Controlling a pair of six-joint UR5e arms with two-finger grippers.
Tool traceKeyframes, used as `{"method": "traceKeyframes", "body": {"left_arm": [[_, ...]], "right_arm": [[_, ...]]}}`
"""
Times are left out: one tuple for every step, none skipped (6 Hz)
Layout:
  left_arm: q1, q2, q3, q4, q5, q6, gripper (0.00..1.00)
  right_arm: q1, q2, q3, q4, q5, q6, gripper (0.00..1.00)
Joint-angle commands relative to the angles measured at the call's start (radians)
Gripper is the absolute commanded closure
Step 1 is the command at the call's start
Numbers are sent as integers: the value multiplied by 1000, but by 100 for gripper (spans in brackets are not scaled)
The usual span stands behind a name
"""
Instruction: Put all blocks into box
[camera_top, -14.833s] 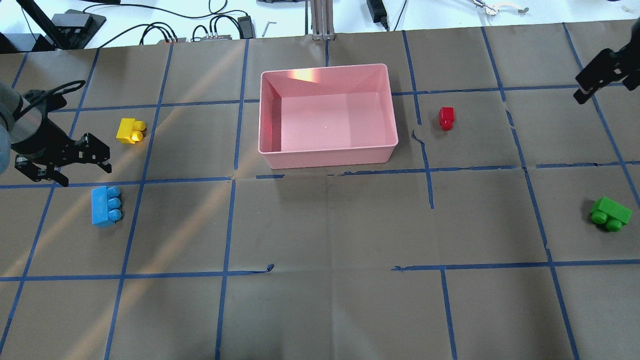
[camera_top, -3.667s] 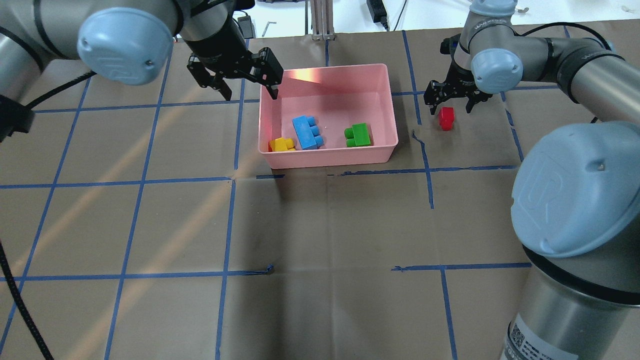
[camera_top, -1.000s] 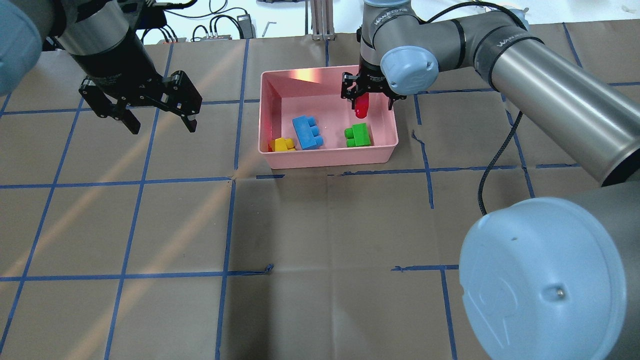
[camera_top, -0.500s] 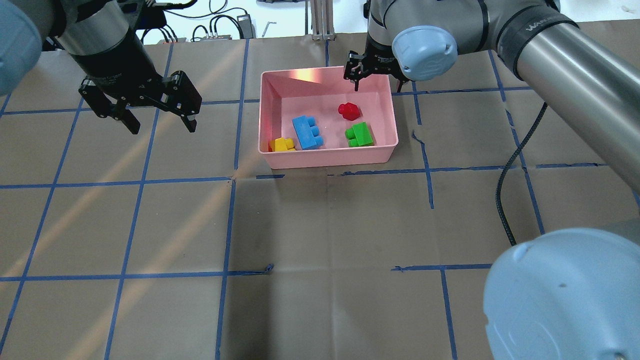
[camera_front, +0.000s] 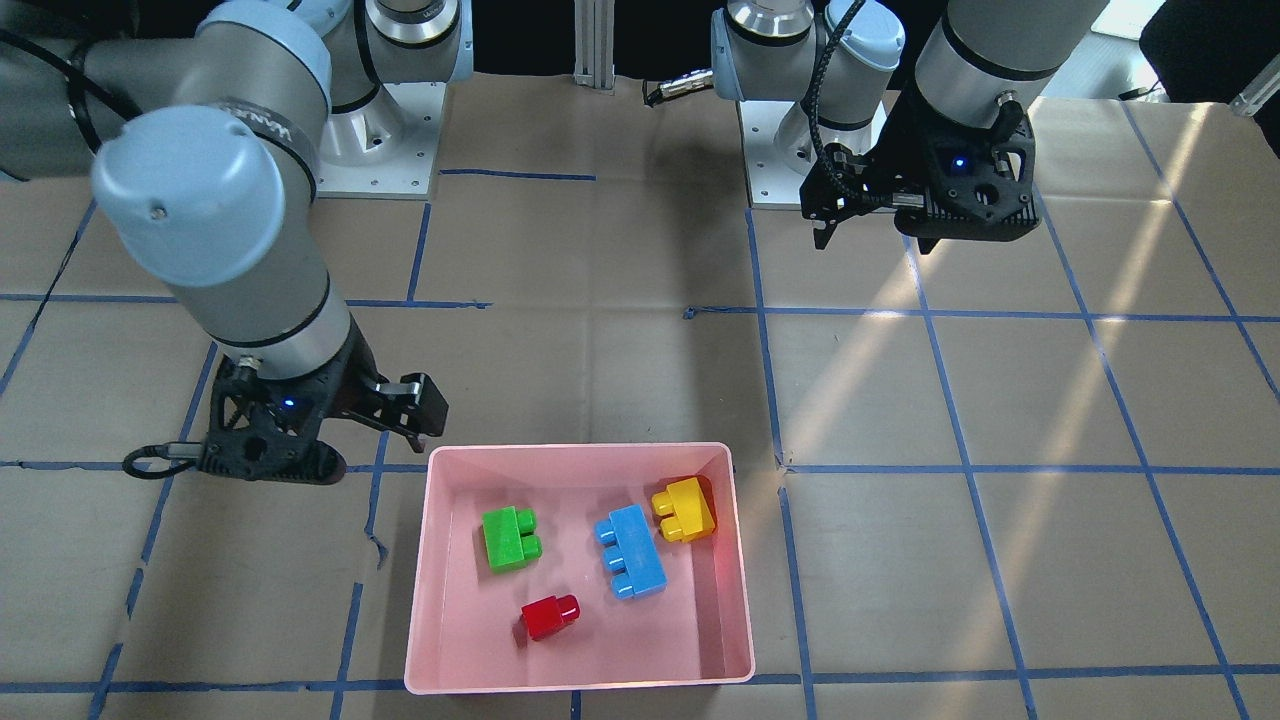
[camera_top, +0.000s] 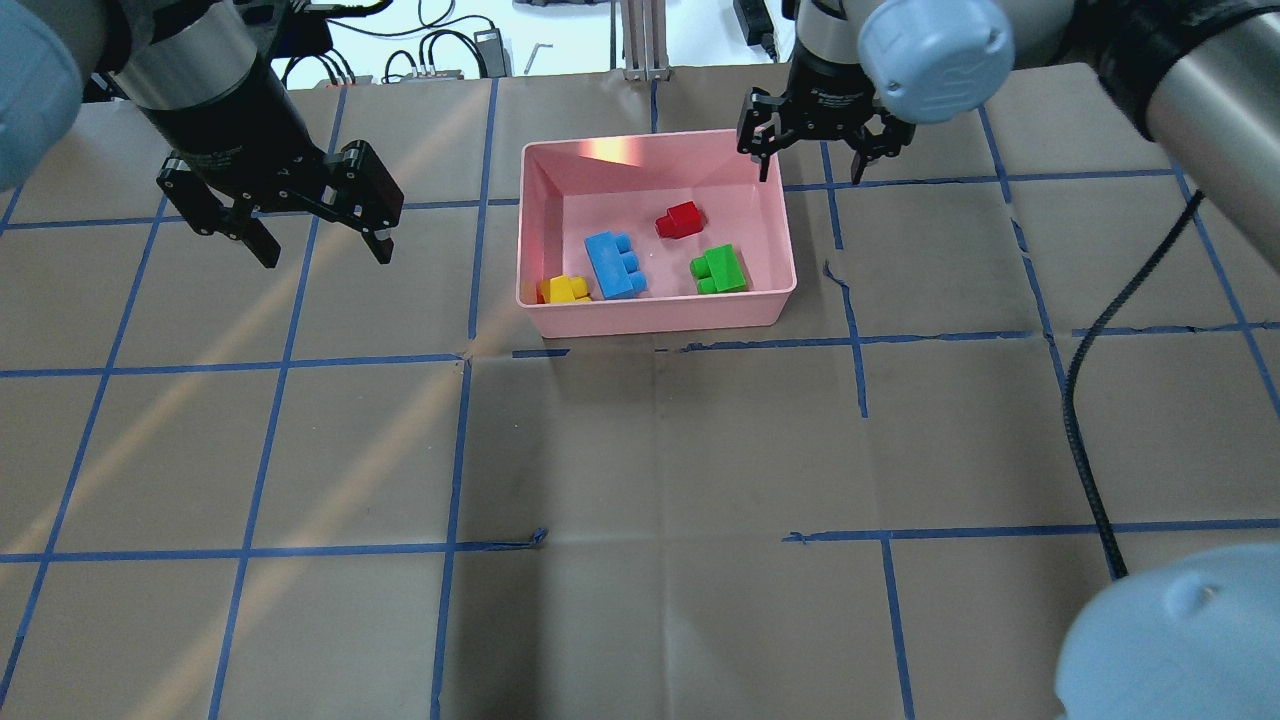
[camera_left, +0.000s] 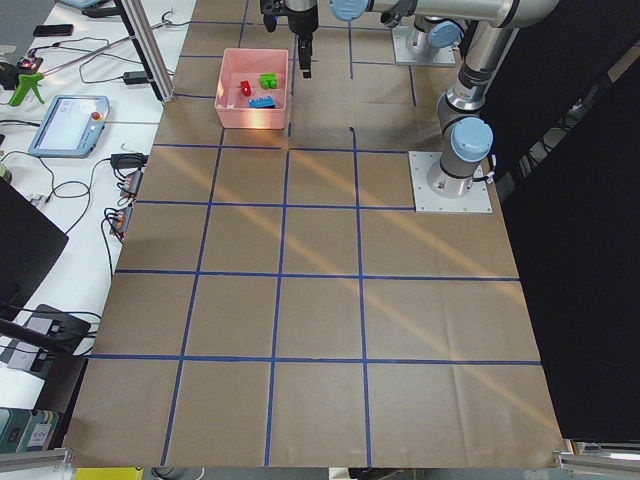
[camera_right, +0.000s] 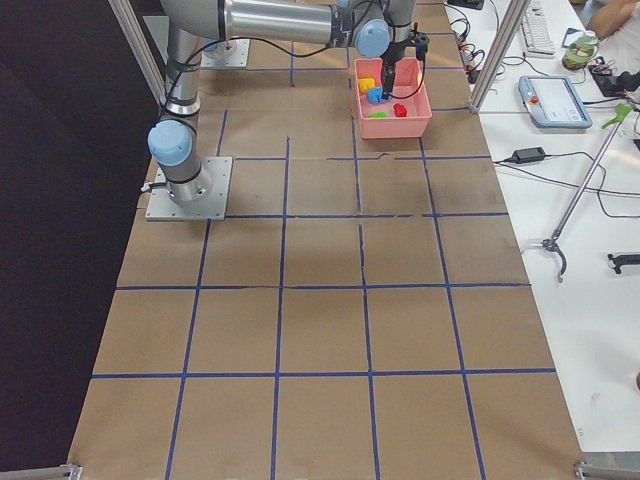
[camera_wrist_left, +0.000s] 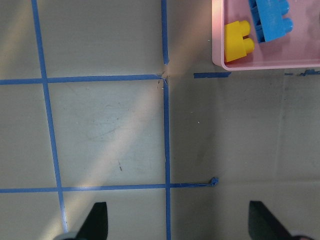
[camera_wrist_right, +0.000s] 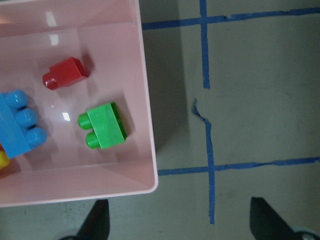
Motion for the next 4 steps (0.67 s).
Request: {"method": "traceKeyframes", "body": {"left_arm": [[0, 0, 0, 1, 0, -1, 0], [0, 0, 0, 1, -1, -1, 0], [0, 0, 0, 1, 0, -1, 0], [0, 0, 0, 1, 0, -1, 0]], "right_arm": [[-54, -164, 87, 77, 0, -75, 0], [-53, -222, 128, 107, 0, -75, 0], [-56, -237, 179, 92, 2, -95, 0], [-56, -248, 187, 85, -9, -104, 0]]}}
